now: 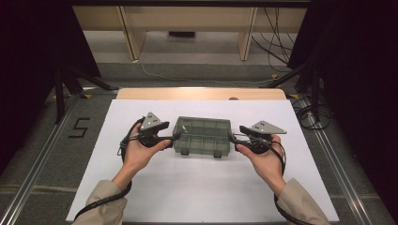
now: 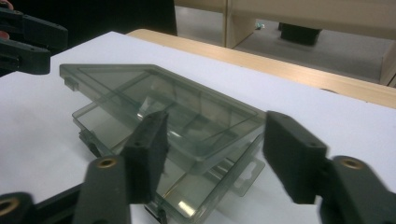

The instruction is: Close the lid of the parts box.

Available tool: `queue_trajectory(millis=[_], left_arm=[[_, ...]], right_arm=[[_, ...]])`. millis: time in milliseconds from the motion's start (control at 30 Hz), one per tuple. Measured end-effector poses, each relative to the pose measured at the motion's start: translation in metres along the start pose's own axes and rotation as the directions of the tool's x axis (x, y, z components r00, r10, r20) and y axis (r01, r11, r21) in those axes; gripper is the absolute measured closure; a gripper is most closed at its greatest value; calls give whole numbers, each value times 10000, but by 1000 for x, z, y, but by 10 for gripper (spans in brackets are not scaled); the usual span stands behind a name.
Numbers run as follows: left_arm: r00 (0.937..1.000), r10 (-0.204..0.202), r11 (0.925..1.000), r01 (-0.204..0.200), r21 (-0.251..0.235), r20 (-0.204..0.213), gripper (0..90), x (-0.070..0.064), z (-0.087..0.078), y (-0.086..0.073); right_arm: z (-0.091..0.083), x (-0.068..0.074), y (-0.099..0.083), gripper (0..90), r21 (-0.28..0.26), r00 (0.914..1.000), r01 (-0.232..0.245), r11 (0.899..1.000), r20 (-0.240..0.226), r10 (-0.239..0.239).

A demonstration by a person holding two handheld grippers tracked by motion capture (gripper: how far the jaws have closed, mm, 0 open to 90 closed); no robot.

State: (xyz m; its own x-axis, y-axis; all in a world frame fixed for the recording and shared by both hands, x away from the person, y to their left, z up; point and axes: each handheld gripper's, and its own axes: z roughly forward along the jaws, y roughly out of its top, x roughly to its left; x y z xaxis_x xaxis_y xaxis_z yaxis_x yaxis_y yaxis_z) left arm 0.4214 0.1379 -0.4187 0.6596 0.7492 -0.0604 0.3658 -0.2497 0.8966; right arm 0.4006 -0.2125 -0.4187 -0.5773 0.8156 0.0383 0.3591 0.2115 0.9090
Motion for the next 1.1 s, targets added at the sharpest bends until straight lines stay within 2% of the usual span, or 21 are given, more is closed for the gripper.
queue_trajectory(millis=[100,133,167,233,300,333,367,433,600,633,667,733,767,800,867,900,967,1000,1100], left_arm=[[9999,-119,9999,118,-100,-82,507,0,-2,1],[9999,-145,9999,144,-88,-86,548,1,-2,1],[9996,-268,9996,267,-108,-94,593,0,-2,1],[9997,-191,9998,189,-92,-163,684,0,-2,2],[9996,-150,9999,150,-7,-219,762,-1,-2,3],[9997,-135,9999,136,17,-227,798,-2,-2,3],[9996,-124,9999,125,38,-249,834,-3,-1,4],[9995,-47,9999,52,161,-304,881,-5,-1,5],[9991,74,9986,-51,526,-422,897,-7,4,8],[9990,220,9972,-192,724,-377,897,-6,3,8],[9992,-15,9983,38,576,-390,897,-7,6,8],[9994,2,9976,21,690,-336,898,-6,8,9],[9994,187,9955,-158,939,-296,898,-5,8,9],[9993,90,9965,-60,836,-354,897,-6,9,9],[9990,316,9948,-285,973,-303,897,-5,10,9],[9995,85,9967,-61,811,-299,897,-7,12,9],[9992,187,9964,-158,837,-340,897,-7,13,9],[9987,385,9946,-352,973,-330,897,-6,13,9],[9988,371,9940,-334,1042,-335,898,-6,14,8]], right_arm=[[-2,0,2,565,191,9998,-160,9997,-105,162],[-2,-1,2,598,44,9999,-61,10000,-89,61],[-3,-2,2,626,139,9997,-130,9998,-217,133],[-2,-1,2,701,224,9995,-243,9995,-202,247],[-1,-1,2,756,172,9996,-29,9998,-298,34],[-1,0,2,784,416,9991,-182,9990,-378,198],[-1,0,2,811,329,9998,14,9995,-216,-7],[0,2,2,856,488,9989,-167,9987,-434,188],[2,4,4,900,517,9988,134,9986,-482,-109],[3,4,4,900,563,9986,145,9983,-513,-117],[3,5,4,900,656,9986,117,9978,-516,-83],[5,6,5,900,684,9985,126,9976,-543,-89],[6,6,5,900,647,9984,218,9977,-540,-183],[6,7,6,900,734,9983,240,9970,-552,-199],[8,8,7,900,664,9982,269,9974,-553,-232],[9,9,7,900,718,9980,242,9971,-602,-199],[10,9,8,900,726,9981,315,9969,-556,-275],[12,9,8,900,730,9981,354,9967,-521,-317],[13,11,8,900,916,9980,296,9954,-580,-243]])
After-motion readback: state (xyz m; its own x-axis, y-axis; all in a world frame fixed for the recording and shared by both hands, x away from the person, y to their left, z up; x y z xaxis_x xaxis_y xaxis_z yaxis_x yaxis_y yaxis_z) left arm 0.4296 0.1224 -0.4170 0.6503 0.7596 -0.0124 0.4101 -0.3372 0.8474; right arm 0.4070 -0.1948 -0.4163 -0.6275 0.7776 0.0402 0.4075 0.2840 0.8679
